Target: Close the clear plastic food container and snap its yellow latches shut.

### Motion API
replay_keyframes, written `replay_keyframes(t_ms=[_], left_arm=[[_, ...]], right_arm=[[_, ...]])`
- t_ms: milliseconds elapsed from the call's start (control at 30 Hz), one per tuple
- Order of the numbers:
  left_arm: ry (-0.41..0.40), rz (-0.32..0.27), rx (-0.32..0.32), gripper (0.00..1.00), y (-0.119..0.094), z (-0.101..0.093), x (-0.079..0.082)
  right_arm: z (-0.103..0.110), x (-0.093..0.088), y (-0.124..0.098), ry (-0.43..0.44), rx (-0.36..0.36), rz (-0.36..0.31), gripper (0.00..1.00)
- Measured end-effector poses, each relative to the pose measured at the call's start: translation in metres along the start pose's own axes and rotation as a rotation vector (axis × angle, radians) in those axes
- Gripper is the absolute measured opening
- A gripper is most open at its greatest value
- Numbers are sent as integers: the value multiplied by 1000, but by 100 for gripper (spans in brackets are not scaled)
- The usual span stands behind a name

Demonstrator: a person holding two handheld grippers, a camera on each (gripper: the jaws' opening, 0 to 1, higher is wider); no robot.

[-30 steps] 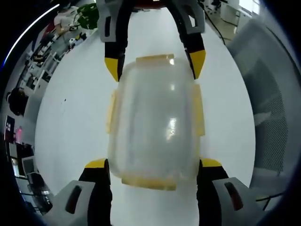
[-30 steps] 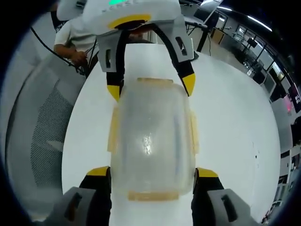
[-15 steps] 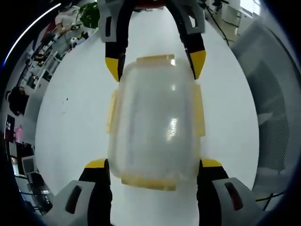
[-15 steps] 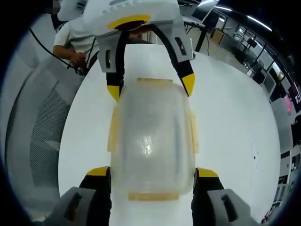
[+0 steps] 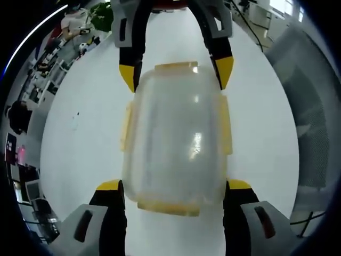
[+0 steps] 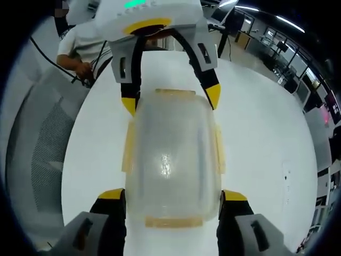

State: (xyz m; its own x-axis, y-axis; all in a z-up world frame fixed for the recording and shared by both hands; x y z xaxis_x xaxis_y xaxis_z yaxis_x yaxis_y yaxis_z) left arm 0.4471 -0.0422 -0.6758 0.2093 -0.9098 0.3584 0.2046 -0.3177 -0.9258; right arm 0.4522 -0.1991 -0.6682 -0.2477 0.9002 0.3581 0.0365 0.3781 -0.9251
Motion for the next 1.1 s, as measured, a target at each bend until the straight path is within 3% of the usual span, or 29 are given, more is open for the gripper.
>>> replay_keyframes(t_ms=[567, 1100], left_arm=[[6, 5, 0, 72, 5, 17, 9], [8, 8, 10, 73, 5, 16, 9]], right_arm=[[-17, -8, -1, 3, 2, 8, 68], [-17, -7, -2, 2, -3, 18, 69]])
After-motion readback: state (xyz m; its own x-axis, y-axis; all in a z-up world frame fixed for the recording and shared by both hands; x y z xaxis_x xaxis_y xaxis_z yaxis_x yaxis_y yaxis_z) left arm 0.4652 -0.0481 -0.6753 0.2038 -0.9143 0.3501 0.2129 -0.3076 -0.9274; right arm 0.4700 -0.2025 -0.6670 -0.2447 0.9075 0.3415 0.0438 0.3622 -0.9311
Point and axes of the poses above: the point that each gripper's makers call its tool centre point, and the gripper's own axes: y roughly forward along the fingers, z roughly to its left, x roughly out of its top, the point moved 9 cm from there along -y, roughly backward along the fingers, and after that the axes turned 13 degrees about -y, right-handed, at the moved point
